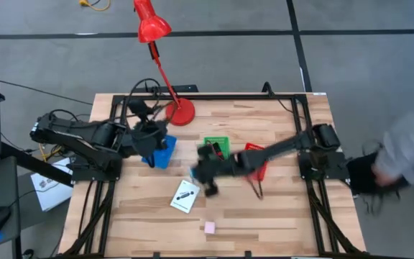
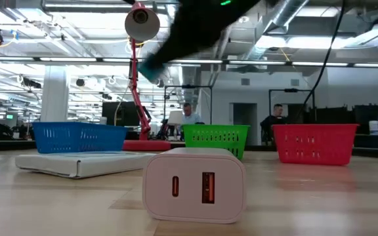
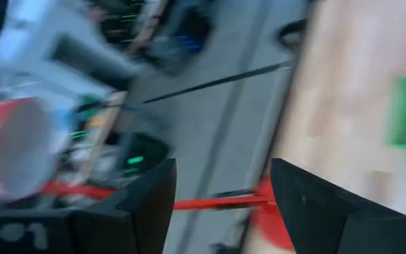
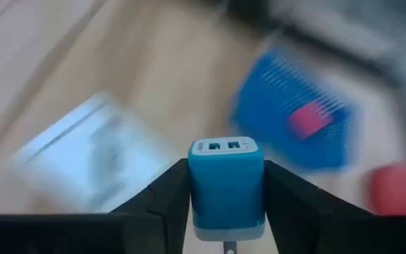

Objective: Pick and place items into bin
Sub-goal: Put the blue charger adapter into the blue bin

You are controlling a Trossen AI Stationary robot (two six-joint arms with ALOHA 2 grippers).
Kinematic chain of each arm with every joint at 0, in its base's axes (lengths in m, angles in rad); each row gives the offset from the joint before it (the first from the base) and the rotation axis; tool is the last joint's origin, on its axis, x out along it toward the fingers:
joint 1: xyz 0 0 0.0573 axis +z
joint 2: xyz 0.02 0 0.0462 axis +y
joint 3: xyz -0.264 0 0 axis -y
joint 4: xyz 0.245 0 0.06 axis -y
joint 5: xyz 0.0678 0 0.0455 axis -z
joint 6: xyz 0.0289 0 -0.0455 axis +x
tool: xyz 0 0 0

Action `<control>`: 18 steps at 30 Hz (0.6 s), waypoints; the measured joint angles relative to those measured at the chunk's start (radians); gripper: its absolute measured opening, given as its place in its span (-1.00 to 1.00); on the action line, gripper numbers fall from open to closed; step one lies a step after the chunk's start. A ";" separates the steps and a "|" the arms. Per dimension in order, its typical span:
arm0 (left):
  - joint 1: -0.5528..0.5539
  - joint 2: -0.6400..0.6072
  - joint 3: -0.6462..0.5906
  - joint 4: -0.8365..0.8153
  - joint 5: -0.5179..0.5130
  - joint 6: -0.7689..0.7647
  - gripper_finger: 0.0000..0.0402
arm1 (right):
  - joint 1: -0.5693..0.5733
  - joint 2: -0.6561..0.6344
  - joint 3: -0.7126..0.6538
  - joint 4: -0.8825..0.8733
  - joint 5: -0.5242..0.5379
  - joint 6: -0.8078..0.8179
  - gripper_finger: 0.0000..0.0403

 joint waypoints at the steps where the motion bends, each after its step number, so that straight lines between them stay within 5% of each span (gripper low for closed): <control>1: 0.000 0.000 0.004 -0.007 -0.049 0.017 0.09 | -0.034 0.000 0.000 0.077 -0.010 -0.019 -0.30; 10: 0.013 0.001 0.006 -0.013 -0.424 0.115 0.09 | -0.237 0.065 0.017 0.451 -0.188 -0.006 -0.28; 18: 0.134 -0.031 0.007 -0.034 -0.428 0.104 0.09 | -0.247 0.333 0.280 0.464 -0.193 0.018 -0.27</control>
